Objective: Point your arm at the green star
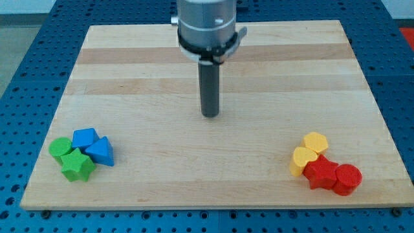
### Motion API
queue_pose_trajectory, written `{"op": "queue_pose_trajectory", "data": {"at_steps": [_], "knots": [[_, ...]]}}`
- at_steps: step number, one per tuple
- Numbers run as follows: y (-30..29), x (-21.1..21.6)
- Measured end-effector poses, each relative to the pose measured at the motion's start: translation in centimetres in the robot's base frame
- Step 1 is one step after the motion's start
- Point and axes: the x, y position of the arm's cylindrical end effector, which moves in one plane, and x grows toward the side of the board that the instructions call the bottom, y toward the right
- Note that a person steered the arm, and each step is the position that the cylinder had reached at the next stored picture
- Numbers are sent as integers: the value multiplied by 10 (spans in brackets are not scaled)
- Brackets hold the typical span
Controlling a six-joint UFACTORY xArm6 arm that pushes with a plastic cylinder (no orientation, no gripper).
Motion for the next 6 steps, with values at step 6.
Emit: {"op": "queue_pose_trajectory", "data": {"at_steps": [6], "knots": [[-63, 100]]}}
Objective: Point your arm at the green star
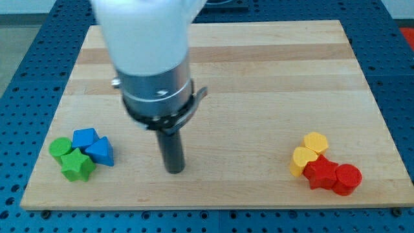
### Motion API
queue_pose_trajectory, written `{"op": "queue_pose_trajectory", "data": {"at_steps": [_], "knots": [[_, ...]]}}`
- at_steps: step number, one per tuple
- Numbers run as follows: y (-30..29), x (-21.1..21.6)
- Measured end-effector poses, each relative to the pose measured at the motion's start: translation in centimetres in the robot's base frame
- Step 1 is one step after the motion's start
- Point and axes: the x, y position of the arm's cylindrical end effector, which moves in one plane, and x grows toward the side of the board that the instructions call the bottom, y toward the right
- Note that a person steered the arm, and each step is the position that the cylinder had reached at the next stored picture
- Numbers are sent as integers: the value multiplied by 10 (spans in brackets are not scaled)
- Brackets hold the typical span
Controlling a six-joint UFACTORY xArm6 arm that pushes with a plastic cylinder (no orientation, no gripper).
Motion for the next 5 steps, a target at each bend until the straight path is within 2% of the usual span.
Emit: {"op": "queue_pose_trajectory", "data": {"at_steps": [1, 2, 3, 5], "knots": [[0, 1], [-16, 20], [-62, 34], [-168, 34]]}}
